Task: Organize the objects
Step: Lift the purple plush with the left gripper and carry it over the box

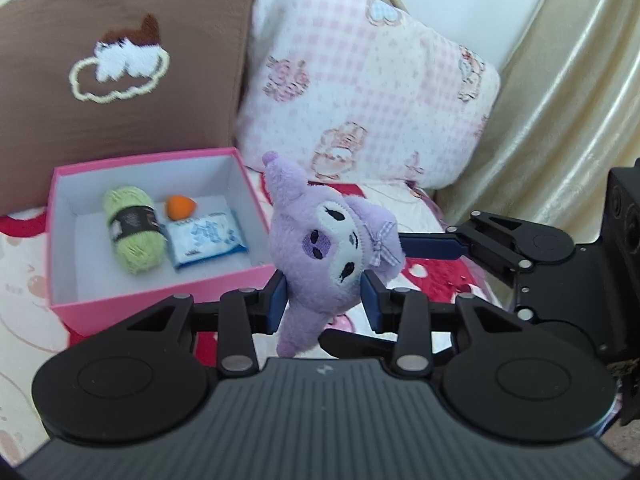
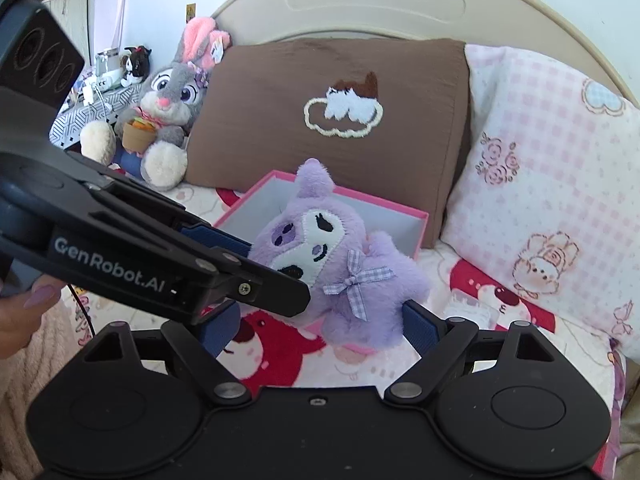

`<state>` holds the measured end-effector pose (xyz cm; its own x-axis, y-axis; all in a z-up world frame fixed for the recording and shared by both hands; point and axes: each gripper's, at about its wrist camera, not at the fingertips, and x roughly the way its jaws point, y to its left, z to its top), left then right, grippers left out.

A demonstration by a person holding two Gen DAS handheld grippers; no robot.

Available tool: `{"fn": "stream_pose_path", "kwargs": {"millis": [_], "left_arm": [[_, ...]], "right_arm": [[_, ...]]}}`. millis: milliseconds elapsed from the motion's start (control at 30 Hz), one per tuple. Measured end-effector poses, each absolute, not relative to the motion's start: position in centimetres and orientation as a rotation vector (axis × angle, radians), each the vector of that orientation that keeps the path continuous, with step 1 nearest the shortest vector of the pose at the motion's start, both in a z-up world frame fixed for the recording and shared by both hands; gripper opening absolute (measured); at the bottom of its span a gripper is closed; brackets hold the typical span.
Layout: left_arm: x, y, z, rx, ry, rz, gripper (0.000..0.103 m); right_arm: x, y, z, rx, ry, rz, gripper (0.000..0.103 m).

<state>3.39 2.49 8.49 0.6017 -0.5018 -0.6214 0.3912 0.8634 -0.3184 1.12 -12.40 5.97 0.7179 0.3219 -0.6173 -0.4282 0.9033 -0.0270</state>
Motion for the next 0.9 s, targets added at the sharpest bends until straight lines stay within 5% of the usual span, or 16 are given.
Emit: {"fn": "stream_pose_path", "kwargs": {"millis": [900], "left_arm": [[8.5, 11.8, 5.0, -0.216, 0.782, -0.290, 0.039]], "right_arm": [[10.0, -4.2, 2.9, -0.198, 0.667, 0.528, 0.070]]}}
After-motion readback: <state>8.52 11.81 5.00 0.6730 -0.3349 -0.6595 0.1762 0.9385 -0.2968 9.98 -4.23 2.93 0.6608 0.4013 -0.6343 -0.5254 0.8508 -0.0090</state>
